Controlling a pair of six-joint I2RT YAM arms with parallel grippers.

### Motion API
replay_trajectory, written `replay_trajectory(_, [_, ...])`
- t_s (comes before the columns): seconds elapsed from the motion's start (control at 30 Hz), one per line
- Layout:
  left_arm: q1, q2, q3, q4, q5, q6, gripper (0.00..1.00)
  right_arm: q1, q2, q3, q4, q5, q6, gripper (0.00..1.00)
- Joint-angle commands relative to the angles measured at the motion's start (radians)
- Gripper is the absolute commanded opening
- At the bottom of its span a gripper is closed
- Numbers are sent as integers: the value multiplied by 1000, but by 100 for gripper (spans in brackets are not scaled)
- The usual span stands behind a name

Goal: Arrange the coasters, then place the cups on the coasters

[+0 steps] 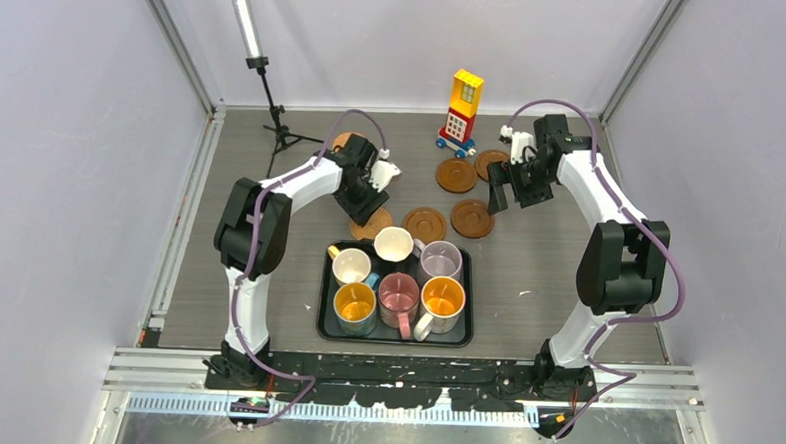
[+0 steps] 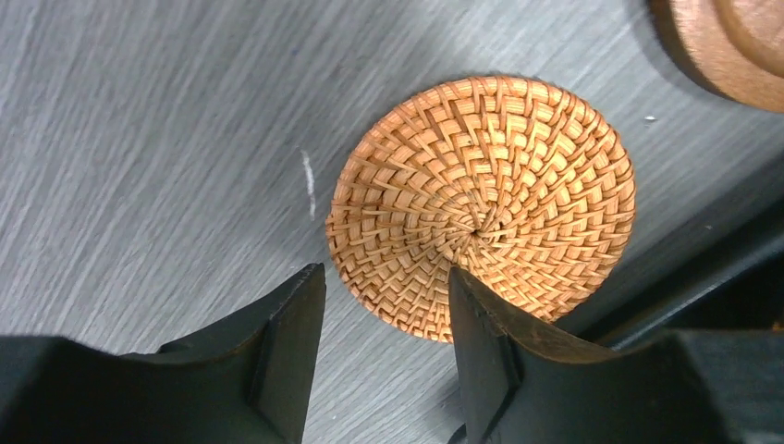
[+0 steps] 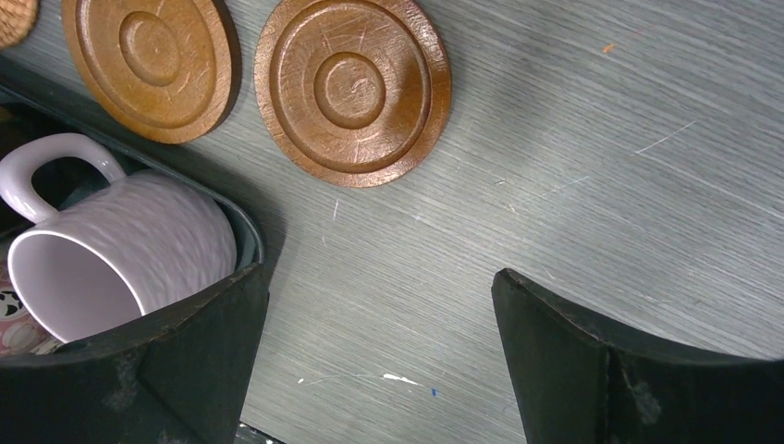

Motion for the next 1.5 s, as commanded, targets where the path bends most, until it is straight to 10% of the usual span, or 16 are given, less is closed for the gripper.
replay_trajectory(0.0, [50, 30, 27, -21, -133, -39, 52, -1, -2, 36, -3, 30, -16, 95])
replay_trajectory(0.67, [608, -53, -47, -52, -156, 79, 49, 1, 18, 41, 3, -28, 10, 95])
replay_trajectory(1.47, [677, -177, 91, -151, 20, 20, 53, 2, -39, 14, 2, -11, 5, 94])
